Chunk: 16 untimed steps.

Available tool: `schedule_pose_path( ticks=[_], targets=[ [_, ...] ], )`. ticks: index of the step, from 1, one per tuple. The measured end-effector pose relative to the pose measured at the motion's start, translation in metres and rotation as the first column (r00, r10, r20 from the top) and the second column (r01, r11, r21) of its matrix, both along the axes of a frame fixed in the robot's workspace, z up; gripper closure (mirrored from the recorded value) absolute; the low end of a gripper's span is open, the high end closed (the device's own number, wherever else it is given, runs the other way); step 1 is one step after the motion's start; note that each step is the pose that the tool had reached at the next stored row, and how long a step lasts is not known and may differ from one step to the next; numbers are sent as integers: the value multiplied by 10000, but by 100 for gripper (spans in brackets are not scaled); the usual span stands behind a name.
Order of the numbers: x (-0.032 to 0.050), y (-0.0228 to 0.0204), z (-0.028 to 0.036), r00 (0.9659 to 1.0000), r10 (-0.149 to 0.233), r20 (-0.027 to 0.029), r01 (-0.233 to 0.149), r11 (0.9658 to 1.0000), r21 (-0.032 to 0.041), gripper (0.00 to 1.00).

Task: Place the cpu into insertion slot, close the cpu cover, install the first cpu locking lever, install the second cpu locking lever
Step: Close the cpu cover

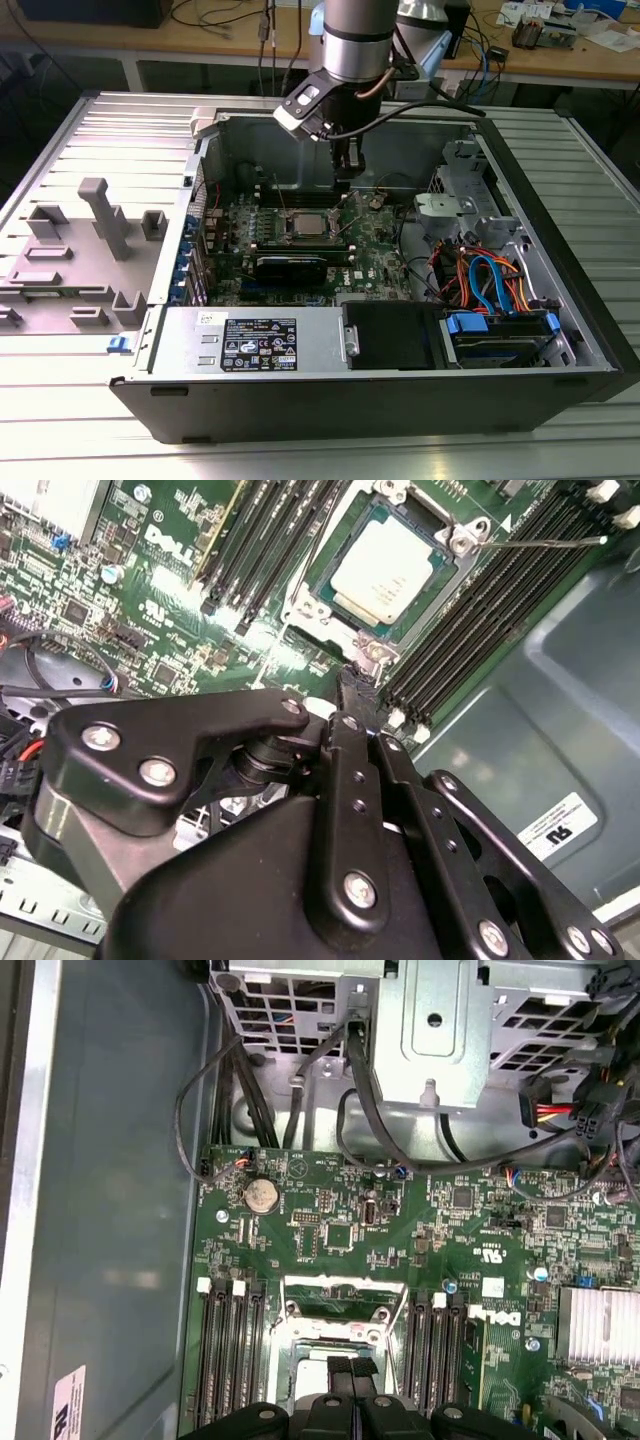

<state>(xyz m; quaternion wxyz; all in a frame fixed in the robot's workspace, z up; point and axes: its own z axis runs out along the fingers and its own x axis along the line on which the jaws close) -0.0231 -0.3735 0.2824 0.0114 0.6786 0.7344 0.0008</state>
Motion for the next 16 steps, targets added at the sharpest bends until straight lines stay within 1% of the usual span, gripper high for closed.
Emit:
schedule_pose_path(
  ticks=[8,10,16],
  targets=[
    [108,0,-2,9999,121,0,-121,9999,2,89],
    [154,0,-3,9999,147,0,-147,9999,2,89],
    [214,0,-4,9998,176,0,-176,9998,2,89]
  ],
)
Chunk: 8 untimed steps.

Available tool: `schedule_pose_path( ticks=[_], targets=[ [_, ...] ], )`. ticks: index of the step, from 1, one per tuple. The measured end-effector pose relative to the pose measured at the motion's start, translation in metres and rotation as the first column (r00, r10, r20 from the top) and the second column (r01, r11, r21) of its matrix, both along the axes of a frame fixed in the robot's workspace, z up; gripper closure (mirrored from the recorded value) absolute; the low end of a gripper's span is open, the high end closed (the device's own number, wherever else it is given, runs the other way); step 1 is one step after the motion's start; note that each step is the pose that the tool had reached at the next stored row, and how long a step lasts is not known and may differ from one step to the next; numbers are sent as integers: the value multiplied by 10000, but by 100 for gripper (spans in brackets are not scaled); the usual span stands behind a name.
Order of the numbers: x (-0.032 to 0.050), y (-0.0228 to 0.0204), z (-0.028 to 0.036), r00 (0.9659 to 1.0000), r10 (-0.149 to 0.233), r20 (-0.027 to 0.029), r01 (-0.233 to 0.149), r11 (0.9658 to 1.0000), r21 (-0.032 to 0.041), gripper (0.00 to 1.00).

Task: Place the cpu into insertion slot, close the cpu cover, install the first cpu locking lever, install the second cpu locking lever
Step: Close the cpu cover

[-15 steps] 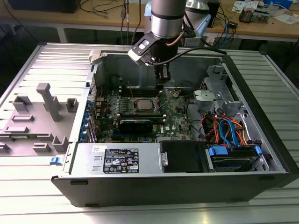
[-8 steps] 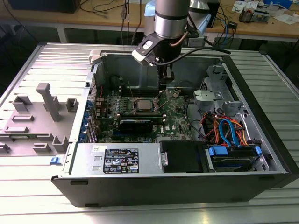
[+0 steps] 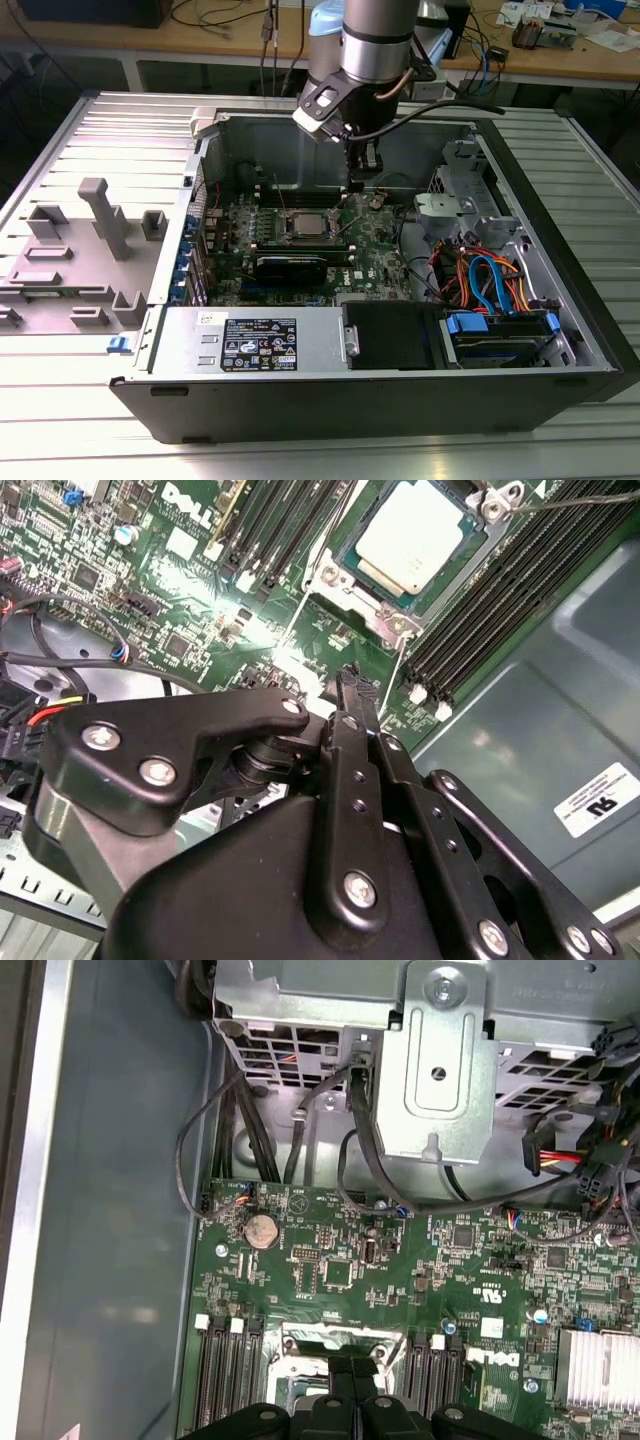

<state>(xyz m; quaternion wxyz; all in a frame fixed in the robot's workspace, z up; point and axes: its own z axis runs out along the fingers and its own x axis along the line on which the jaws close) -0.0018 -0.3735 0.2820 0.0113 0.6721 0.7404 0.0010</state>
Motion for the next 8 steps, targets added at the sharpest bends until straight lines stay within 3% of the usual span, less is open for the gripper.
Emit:
schedule_pose_path(
  ticks=[8],
  targets=[
    [17,0,0,10000,1,0,-1,10000,0,89]
  ],
)
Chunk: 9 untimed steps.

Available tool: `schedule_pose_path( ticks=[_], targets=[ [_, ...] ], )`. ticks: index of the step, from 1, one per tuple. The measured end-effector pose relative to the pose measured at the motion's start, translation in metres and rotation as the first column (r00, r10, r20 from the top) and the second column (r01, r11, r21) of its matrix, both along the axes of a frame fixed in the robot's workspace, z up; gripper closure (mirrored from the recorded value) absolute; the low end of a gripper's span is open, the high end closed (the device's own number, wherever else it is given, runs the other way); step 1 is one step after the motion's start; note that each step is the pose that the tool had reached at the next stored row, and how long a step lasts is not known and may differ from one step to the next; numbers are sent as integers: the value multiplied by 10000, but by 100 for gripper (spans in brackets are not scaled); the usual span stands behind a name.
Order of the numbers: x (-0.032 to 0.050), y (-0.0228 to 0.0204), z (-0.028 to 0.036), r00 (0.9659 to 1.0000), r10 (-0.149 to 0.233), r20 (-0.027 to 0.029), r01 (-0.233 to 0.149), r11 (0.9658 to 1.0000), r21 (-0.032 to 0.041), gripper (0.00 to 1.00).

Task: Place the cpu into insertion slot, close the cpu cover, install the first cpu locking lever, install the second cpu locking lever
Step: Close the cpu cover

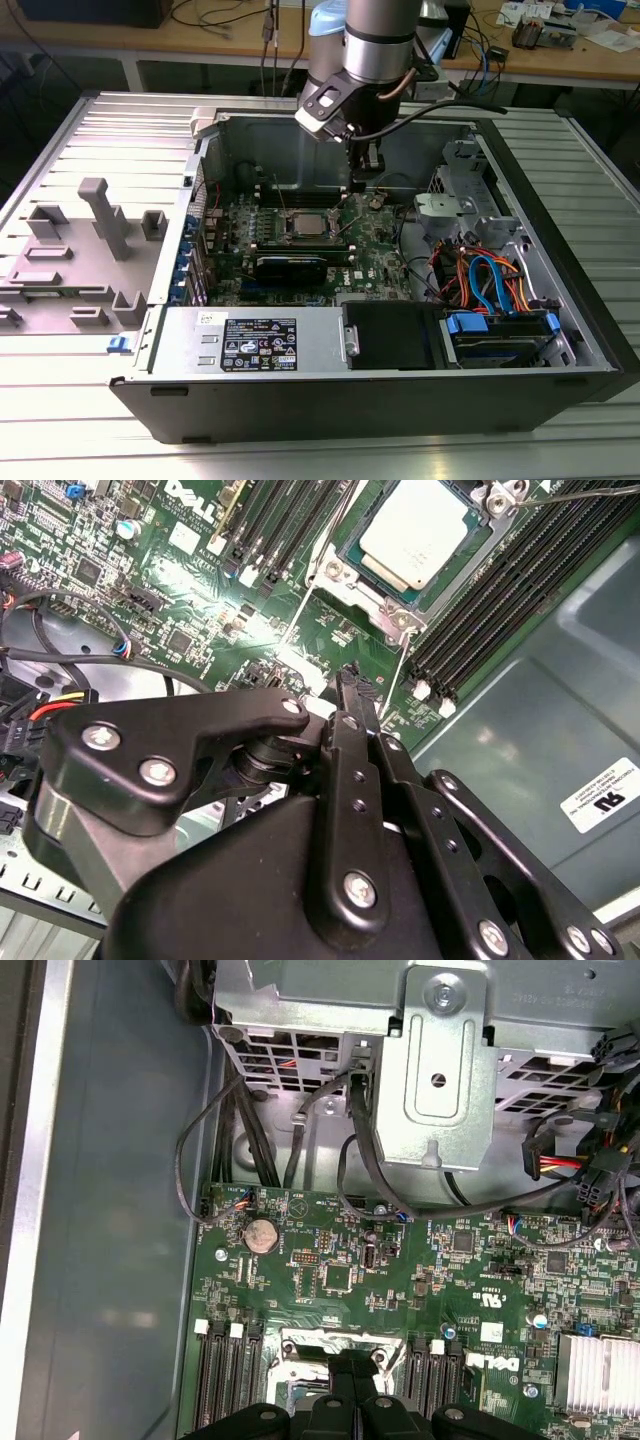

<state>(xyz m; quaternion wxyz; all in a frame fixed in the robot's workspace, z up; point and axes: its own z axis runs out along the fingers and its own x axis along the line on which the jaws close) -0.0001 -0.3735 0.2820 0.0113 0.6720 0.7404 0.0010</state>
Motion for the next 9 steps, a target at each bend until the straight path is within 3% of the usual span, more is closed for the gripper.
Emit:
schedule_pose_path(
  ticks=[9],
  targets=[
    [10,0,0,10000,0,0,0,10000,-1,89]
  ],
)
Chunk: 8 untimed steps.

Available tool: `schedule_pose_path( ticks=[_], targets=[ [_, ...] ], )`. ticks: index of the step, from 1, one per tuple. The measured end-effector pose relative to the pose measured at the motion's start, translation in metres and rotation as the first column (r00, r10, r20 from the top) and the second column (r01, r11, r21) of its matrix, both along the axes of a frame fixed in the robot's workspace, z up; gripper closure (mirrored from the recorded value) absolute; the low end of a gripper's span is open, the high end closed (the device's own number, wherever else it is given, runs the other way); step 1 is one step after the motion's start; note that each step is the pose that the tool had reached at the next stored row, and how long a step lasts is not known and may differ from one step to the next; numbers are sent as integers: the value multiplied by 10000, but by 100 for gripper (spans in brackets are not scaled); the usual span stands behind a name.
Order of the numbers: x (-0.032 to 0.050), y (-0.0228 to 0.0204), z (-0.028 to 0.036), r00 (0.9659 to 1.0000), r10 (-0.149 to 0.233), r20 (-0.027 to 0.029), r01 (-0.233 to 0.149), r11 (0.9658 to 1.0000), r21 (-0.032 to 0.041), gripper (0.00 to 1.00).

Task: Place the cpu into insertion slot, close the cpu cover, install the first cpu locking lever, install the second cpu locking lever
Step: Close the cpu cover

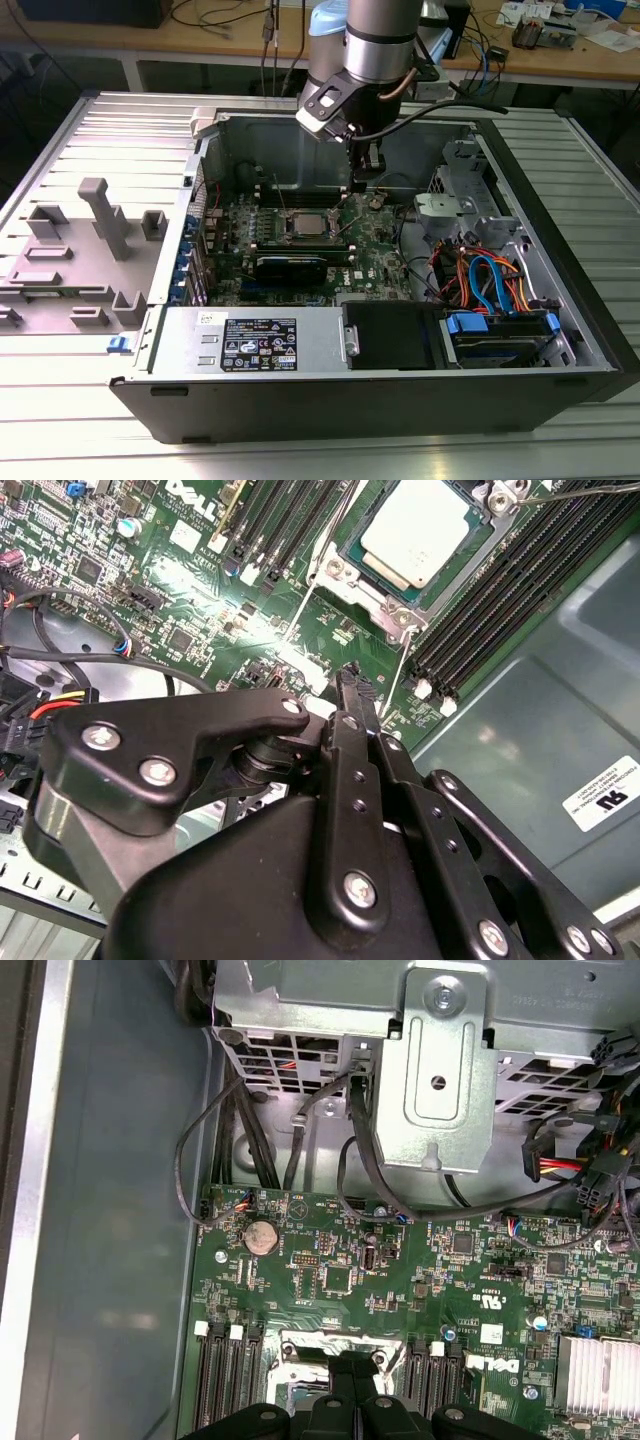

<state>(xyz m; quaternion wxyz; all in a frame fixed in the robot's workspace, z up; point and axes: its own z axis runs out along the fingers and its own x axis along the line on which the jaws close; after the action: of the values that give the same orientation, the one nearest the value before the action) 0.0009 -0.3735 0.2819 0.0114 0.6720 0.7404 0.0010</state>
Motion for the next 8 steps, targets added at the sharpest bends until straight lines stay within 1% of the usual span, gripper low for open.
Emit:
schedule_pose_path(
  ticks=[3,5,8],
  targets=[
    [11,1,-7,10000,2,1,-2,10000,2,89],
    [46,0,-15,10000,0,-10,0,10000,1,89],
    [121,0,-55,10000,0,-15,0,10000,0,89]
  ],
)
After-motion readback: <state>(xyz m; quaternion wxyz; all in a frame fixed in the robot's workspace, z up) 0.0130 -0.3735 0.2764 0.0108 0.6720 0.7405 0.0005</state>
